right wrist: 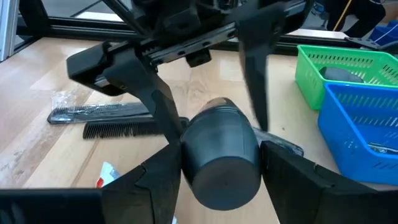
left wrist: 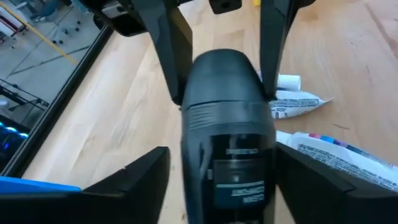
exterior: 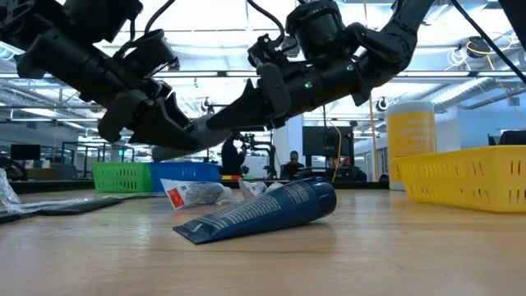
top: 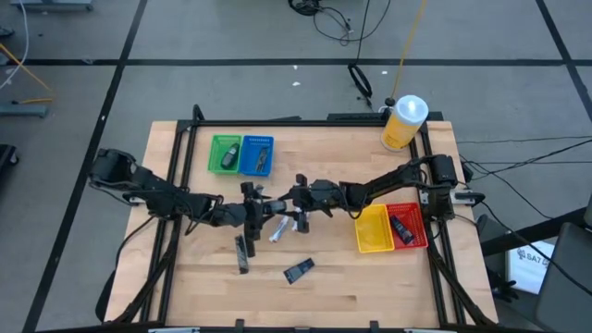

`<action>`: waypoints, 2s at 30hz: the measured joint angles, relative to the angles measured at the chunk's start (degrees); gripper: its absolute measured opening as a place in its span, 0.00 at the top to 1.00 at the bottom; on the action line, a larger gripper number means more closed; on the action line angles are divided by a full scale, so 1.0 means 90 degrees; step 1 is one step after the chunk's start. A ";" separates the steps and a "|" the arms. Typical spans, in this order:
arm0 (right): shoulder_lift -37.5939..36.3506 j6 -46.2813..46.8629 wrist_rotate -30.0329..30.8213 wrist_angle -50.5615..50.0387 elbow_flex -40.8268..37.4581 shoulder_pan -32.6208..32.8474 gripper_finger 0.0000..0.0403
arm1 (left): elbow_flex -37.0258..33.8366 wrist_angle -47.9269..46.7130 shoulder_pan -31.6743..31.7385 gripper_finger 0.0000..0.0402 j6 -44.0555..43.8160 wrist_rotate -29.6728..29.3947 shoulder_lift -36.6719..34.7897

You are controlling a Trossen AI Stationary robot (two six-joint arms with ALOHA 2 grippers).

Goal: Pick & Place Travel size toiletries
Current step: Put the black deodorant into the green bin

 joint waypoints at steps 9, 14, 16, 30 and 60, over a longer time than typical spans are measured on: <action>-0.0156 0.0316 -0.0025 -0.0146 0.0002 0.0005 0.44 | 0.0118 -0.0559 -0.0128 0.53 -0.0453 -0.0007 -0.0296; -0.1067 0.0413 0.0212 -0.1111 -0.0008 0.0008 0.35 | 0.0895 -0.3165 -0.0342 0.52 -0.1419 -0.0911 -0.0868; -0.1372 0.0534 0.0584 -0.1457 -0.0159 0.0070 0.33 | 0.1456 -0.4818 -0.0331 0.50 -0.2136 -0.1286 -0.1105; -0.0648 0.1714 0.1168 0.2895 -0.2685 0.0750 0.35 | 0.2773 -0.8566 0.3981 0.48 -0.3990 -0.0241 -0.1388; -0.0641 0.1649 0.1172 0.2999 -0.2803 0.1145 0.35 | 0.2438 -0.6958 0.6577 0.40 -0.2540 0.1925 0.0405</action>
